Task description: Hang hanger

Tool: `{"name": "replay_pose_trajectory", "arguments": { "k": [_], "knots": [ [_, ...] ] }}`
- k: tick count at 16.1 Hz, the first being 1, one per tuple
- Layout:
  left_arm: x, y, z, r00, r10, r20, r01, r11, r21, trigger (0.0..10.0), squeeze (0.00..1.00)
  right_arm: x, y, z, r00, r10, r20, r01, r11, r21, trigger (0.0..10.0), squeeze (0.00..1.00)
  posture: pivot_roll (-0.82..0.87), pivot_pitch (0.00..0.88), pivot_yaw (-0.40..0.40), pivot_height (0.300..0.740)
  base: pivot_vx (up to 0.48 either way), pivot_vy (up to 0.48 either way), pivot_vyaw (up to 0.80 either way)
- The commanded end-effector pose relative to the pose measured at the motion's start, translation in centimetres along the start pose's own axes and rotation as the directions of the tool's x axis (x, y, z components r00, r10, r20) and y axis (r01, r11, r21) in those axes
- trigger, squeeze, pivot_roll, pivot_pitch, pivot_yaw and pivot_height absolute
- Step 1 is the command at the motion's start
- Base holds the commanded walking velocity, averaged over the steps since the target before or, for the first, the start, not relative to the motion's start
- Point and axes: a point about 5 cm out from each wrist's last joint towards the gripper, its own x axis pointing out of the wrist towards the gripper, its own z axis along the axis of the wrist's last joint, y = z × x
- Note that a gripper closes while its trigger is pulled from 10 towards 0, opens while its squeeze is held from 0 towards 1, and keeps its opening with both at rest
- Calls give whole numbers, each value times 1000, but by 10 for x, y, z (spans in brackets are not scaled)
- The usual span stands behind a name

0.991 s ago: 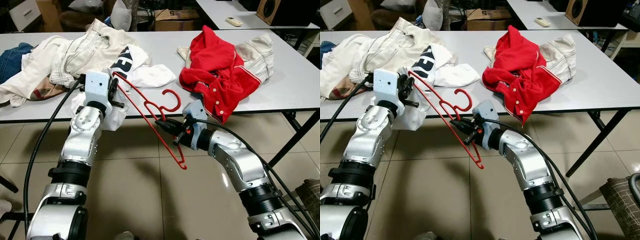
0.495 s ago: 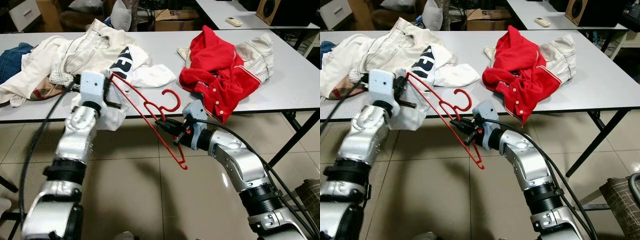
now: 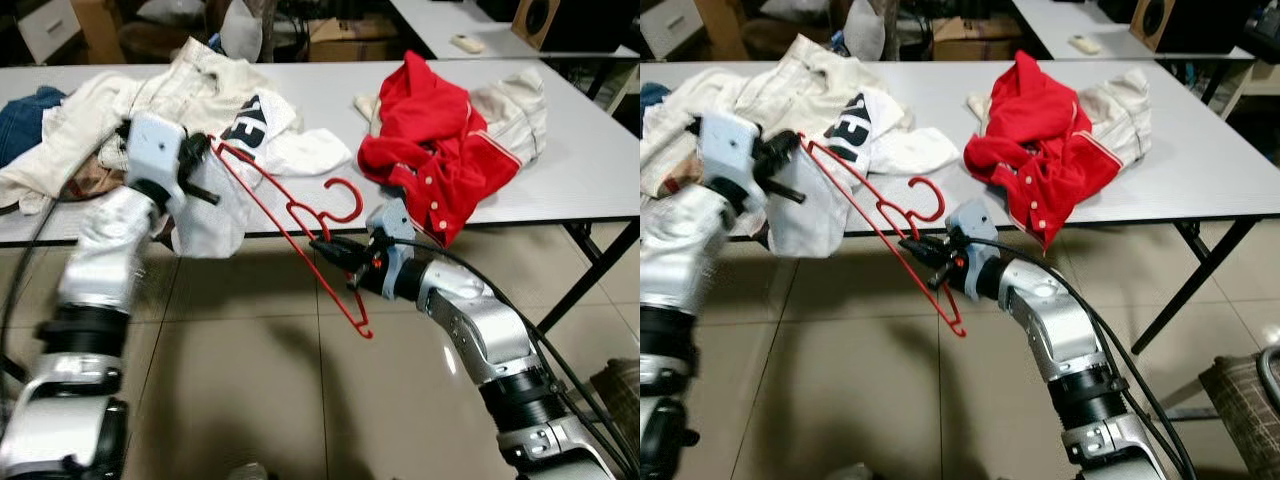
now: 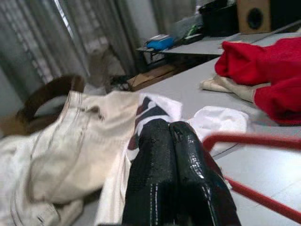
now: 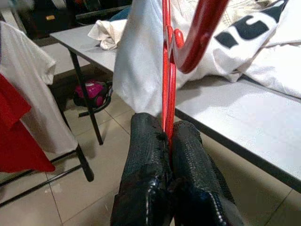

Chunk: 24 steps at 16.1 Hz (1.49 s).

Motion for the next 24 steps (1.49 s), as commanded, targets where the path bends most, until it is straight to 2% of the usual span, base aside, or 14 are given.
{"name": "replay_pose_trajectory", "arguments": {
  "k": [1, 2, 4, 6, 8, 9, 12, 14, 16, 19, 21, 22, 24],
  "knots": [
    [-3, 1, 1, 1000, -25, -8, 26, 1000, 10, 0, 0, -1, 1, -4, 999, -6, -37, 5, 1000, -21, 10000, 0, -3, 0, 35, 740, 0, 0, 0],
    [-6, 3, 3, 999, -41, -6, 41, 999, 12, 0, 0, -2, -2, -7, 998, -29, -60, 27, 999, -33, 10000, 0, -3, 0, 35, 740, 0, 0, 0],
    [-13, 0, 3, 989, -146, -19, 146, 989, 25, 0, 0, -3, -6, -10, 995, -69, -74, 66, 997, -40, 10000, 0, -1, 0, 34, 740, 0, 0, 0],
    [-28, 4, -7, 950, -274, -150, 291, 951, 107, 0, 0, -5, -9, -6, 995, -91, -47, 89, 995, -42, 10000, 0, -1, 0, 34, 740, 0, 0, 0],
    [-29, 9, -7, 955, -252, -154, 271, 955, 116, 0, 0, -6, -9, -6, 995, -83, -54, 80, 996, -48, 10000, 0, -2, 0, 34, 740, 0, 0, 0],
    [-27, 14, -5, 970, -203, -136, 218, 970, 108, 0, 0, -7, -7, -8, 996, -60, -63, 57, 997, -50, 10000, 0, -1, 0, 32, 740, 0, 0, 0],
    [-22, 12, -3, 983, -147, -109, 158, 983, 97, 0, 0, -6, 2, -11, 996, 16, -82, -21, 998, -55, 10000, 0, -1, 0, 30, 740, 0, 0, 0],
    [-21, 4, -3, 975, -196, -107, 205, 975, 85, 0, 0, -5, 3, -15, 995, 7, -104, -12, 998, -56, 10000, 0, -1, 0, 30, 740, 0, 0, 0],
    [-22, -10, -4, 945, -304, -117, 314, 946, 82, 0, 0, 0, 1, -8, 998, -18, -53, 17, 1000, -16, 10000, 0, -1, 0, 32, 740, 0, 0, 0],
    [-24, -22, -12, 916, -365, -166, 383, 919, 92, 0, 0, 3, 2, -3, 1000, -10, -22, 10, 1000, 10, 10000, 0, 2, 0, 31, 740, 0, 0, 0],
    [-24, -28, -12, 905, -391, -168, 409, 908, 87, 0, 0, 3, 2, -7, 999, -3, -35, 4, 1000, 28, 10000, 0, 4, 0, 29, 740, 0, 0, 0],
    [-23, -32, -9, 894, -423, -147, 437, 896, 80, 0, 0, 3, 4, -15, 997, 20, -79, -15, 998, 64, 10000, 0, 5, 0, 28, 740, 0, 0, 0],
    [-23, -35, -7, 889, -438, -131, 450, 890, 74, 0, 0, 3, 6, -21, 993, 35, -110, -26, 996, 79, 10000, 0, 5, 0, 26, 740, 0, 0, 0]
  ]
}}
